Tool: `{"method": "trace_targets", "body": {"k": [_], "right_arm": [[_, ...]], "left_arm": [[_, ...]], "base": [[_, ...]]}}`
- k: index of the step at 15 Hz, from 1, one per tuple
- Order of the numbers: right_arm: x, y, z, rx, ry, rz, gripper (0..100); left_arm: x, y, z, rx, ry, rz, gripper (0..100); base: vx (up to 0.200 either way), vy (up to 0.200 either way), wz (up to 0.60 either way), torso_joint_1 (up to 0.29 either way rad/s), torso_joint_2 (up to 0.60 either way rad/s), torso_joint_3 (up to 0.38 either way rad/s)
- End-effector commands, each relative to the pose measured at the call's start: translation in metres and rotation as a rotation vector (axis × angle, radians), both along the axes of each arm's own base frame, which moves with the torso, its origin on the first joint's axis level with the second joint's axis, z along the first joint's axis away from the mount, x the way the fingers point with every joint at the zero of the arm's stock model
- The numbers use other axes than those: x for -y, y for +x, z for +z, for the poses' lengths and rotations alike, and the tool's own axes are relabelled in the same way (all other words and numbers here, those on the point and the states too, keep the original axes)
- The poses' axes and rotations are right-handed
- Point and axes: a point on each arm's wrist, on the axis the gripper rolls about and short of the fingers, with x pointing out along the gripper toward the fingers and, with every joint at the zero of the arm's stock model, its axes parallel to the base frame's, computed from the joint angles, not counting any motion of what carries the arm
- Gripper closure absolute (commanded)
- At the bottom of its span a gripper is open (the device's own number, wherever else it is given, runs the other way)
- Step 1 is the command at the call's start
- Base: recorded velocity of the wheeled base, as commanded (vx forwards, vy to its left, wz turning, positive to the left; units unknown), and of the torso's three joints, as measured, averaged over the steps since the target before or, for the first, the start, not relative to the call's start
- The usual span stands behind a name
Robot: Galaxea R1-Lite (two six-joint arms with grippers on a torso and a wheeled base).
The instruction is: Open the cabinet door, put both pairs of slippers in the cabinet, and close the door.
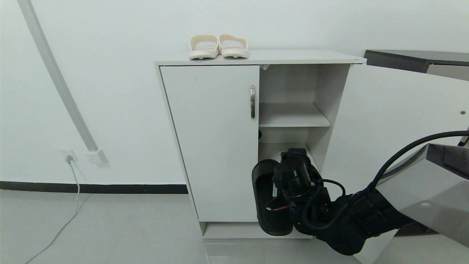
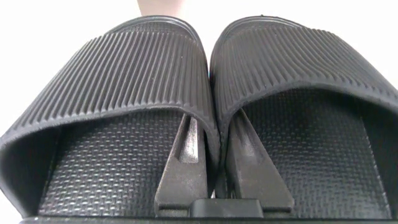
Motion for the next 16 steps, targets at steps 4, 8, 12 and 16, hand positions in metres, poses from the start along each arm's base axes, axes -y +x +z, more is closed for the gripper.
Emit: {"method": "trace_targets", "body": {"k": [4,8,12,16], "right_arm": [[-0.001,0.003,-0.013,-0.021,-0.021,-0.005,100],[-0.002,0.007,-0.025,-0.040,-0.039,-0.009,100],[0.000,0.016,-0.038,-0.047,-0.052,-0.023,100],[0.003,0.019,-0.040,-0.051,-0.054,-0.029,100]], "left_arm": [[0.000,0.000,0.001,0.001,0.000,0.000,100],[0.000,0.000,0.001,0.001,0.000,0.000,100],[0.000,0.000,0.001,0.001,0.000,0.000,100],[0.000,0.000,0.000,-0.001,-0.002,0.000,100]], "base": [[0.000,-0.050,0.00,0.004,0.00,-0.001],[0.000,0.000,0.00,0.000,0.00,0.000],[0.000,0.000,0.00,0.000,0.00,0.000],[0.000,0.000,0.00,0.001,0.00,-0.024]]}}
